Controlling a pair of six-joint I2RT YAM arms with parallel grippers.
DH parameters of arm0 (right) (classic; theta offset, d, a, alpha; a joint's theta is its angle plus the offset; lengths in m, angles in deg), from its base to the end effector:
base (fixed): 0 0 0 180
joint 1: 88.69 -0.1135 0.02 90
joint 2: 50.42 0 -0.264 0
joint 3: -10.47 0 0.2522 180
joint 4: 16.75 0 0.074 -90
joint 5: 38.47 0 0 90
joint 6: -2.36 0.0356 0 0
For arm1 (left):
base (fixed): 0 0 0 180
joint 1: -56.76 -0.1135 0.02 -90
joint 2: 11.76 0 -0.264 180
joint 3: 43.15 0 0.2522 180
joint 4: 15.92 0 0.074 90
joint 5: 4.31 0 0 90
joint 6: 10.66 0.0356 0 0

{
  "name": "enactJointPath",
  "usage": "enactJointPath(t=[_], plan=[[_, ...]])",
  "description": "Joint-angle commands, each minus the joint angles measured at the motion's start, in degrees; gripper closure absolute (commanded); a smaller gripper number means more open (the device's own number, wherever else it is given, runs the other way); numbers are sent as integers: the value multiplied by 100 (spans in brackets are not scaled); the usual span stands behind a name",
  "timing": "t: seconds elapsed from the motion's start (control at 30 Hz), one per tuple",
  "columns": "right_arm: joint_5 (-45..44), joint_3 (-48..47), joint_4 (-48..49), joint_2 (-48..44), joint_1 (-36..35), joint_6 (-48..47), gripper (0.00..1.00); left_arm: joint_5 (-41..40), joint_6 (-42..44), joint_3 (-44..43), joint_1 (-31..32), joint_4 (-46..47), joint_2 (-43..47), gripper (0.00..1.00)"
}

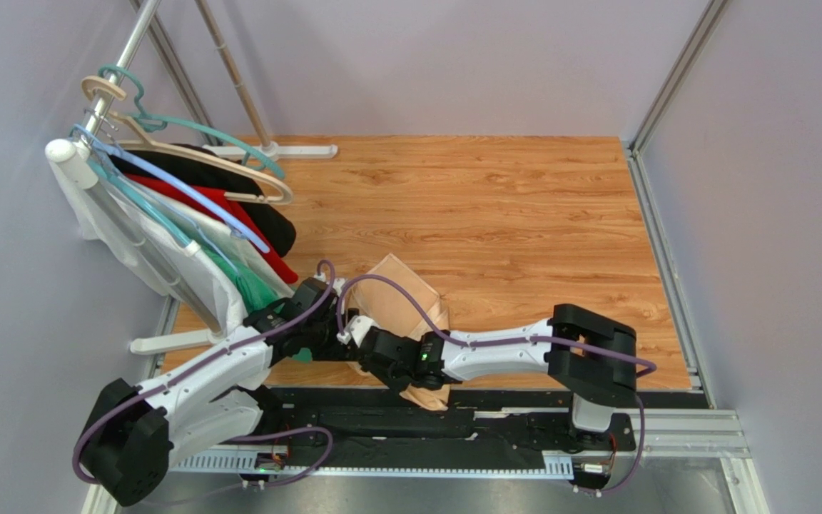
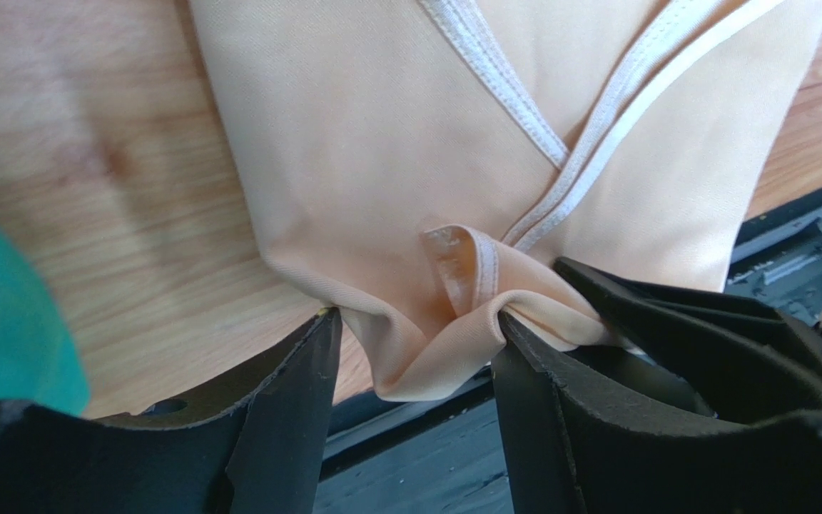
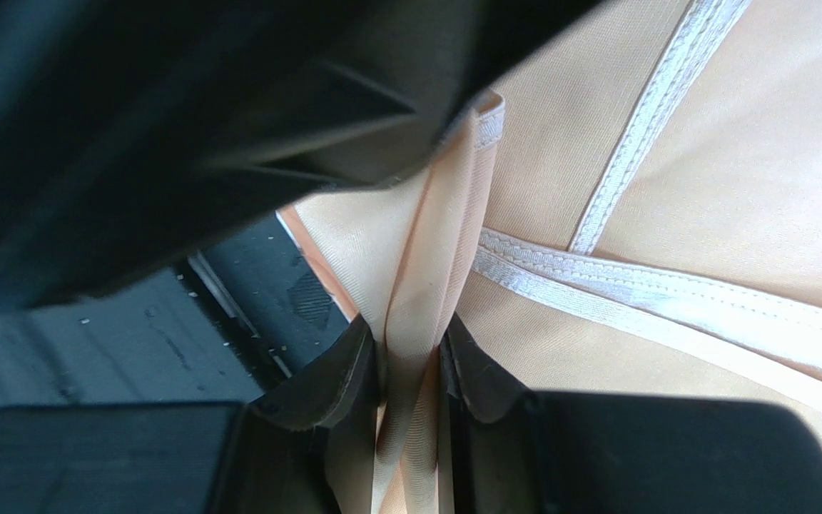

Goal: Fold the napkin, place the utensils inside, and roll it up
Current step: Roll the napkin with the utensil

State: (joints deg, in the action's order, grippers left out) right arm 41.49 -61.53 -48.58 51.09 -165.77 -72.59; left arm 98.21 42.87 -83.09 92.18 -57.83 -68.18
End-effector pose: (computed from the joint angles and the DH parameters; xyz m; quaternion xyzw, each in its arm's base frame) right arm 0.0831 0.3344 0.1523 -0.4788 0.8383 0.1187 0.2321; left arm 0.1364 -0.1065 0.1693 0.0209 0.9567 -0.2439 0.1576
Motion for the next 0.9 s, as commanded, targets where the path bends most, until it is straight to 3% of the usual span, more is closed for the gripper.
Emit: enactJointPath(t=[0.0,0.43,0.87], plan=[[1311,410,-1041,510,430,306,90,296,-9,-265,79,46,483,36],[2190,-2,-1532,624,1142,-107,94,436,122,-230,79,300,1019,31],[2920,-531,-1815,993,1643,-450,95,392,228,-11,70,775,826,29]])
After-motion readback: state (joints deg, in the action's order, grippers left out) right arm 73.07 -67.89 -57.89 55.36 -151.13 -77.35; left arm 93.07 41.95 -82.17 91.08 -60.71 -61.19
